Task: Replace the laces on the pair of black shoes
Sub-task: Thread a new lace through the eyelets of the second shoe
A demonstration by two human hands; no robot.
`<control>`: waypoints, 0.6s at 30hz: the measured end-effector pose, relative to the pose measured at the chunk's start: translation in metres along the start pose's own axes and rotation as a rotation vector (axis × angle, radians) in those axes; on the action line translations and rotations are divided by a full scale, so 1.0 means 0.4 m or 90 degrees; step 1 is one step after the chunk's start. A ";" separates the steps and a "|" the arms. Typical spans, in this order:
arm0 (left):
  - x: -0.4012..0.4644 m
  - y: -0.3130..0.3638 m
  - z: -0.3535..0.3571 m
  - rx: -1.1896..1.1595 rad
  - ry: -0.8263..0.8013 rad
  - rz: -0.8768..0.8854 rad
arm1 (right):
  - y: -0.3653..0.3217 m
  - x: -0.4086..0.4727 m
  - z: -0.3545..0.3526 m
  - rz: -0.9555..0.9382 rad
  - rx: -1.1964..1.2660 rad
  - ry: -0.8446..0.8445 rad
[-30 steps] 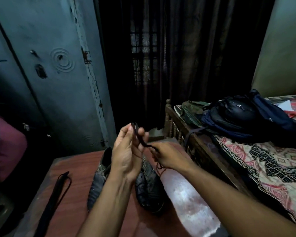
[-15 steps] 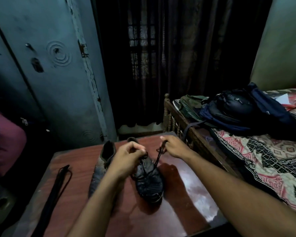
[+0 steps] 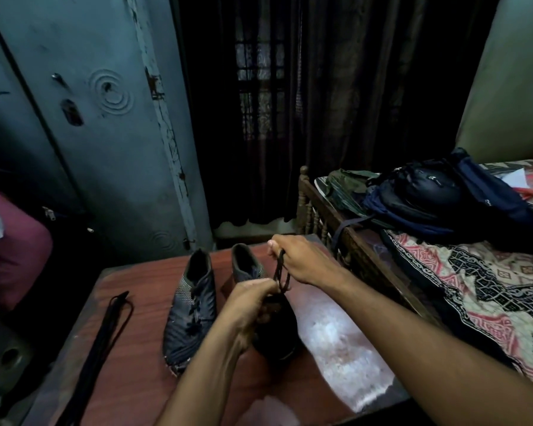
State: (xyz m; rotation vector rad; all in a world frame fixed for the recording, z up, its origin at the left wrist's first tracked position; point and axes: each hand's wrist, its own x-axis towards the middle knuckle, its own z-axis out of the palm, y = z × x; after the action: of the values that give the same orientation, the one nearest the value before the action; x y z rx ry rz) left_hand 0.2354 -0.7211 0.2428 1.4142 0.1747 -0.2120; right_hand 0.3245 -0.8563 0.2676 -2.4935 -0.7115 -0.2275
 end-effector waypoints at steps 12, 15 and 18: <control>0.029 0.015 -0.153 0.717 0.124 0.160 | 0.189 -0.009 0.016 0.137 -0.094 0.001; 0.038 0.009 -0.181 0.675 0.092 0.152 | 0.226 -0.029 0.007 0.194 -0.076 0.006; 0.042 -0.001 -0.177 0.549 0.066 0.203 | 0.214 -0.032 0.009 0.169 -0.106 -0.013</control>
State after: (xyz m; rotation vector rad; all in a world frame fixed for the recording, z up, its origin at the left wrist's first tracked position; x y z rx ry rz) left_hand 0.2521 -0.6518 0.2278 2.2846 -0.0786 0.0701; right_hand 0.3591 -0.9215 0.2225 -2.7194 -0.3751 -0.1688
